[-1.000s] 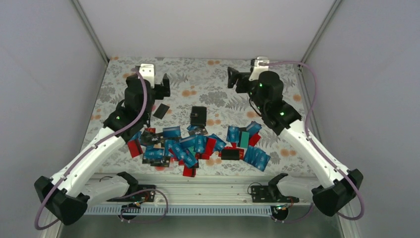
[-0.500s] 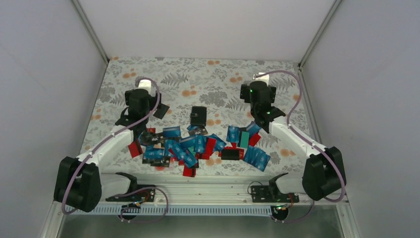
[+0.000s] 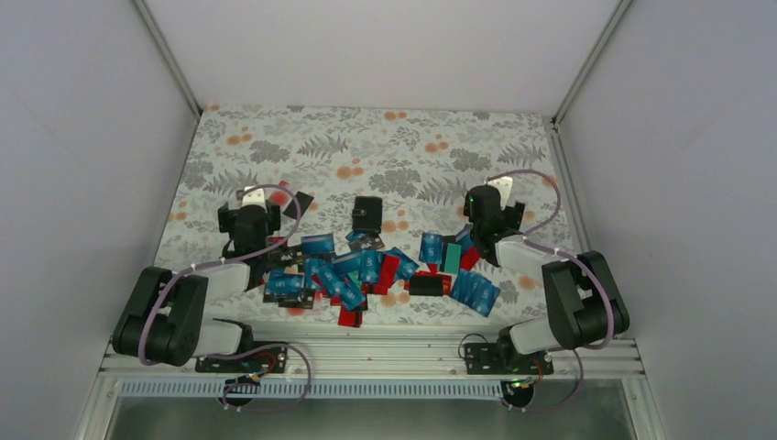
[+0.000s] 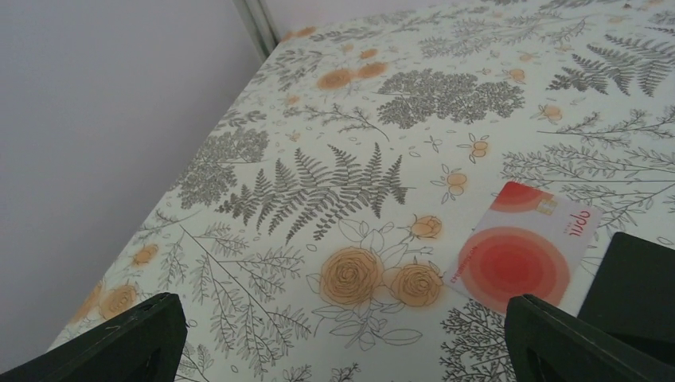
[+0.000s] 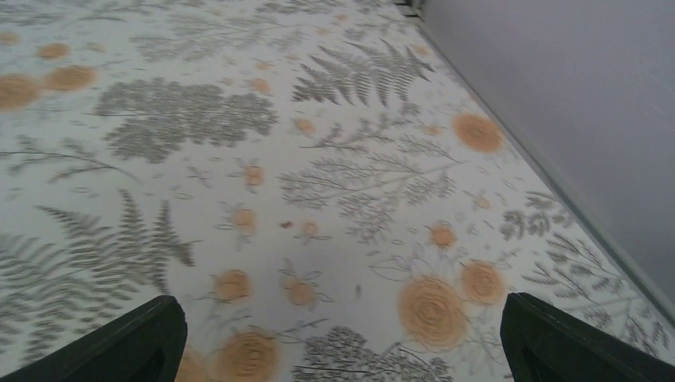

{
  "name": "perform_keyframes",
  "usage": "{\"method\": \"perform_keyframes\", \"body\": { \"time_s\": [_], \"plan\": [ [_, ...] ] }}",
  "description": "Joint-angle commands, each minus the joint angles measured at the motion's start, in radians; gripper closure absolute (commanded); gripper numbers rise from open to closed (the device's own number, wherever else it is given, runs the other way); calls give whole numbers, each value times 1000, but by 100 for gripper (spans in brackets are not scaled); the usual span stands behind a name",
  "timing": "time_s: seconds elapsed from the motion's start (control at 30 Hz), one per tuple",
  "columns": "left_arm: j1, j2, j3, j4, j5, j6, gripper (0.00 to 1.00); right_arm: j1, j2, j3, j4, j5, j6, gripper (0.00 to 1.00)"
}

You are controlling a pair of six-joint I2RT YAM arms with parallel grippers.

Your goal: Put the credit cards into the card holder

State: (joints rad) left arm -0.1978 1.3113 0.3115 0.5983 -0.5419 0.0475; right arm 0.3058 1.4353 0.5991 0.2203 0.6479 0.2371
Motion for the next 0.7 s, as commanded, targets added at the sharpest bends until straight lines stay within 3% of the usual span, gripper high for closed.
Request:
{"method": "perform_keyframes", "body": {
  "time_s": [0.0, 0.23, 0.33, 0.4, 0.67],
  "plan": [
    [34, 23, -21, 230, 73, 28, 0, -52, 18, -80, 211, 47, 45, 0],
    [212, 82, -14, 355, 304, -3, 0, -116, 77, -84, 421, -44, -119, 0],
    [276, 128, 34, 322, 418, -49, 0, -153, 116, -61, 504, -183, -166, 0],
    [292, 150, 6, 431, 464, -72, 0, -185, 137, -82, 583, -258, -178, 0],
    [266, 174, 10, 444, 545, -6, 0, -271, 99, -148, 670, -507, -193, 0]
  ]
}}
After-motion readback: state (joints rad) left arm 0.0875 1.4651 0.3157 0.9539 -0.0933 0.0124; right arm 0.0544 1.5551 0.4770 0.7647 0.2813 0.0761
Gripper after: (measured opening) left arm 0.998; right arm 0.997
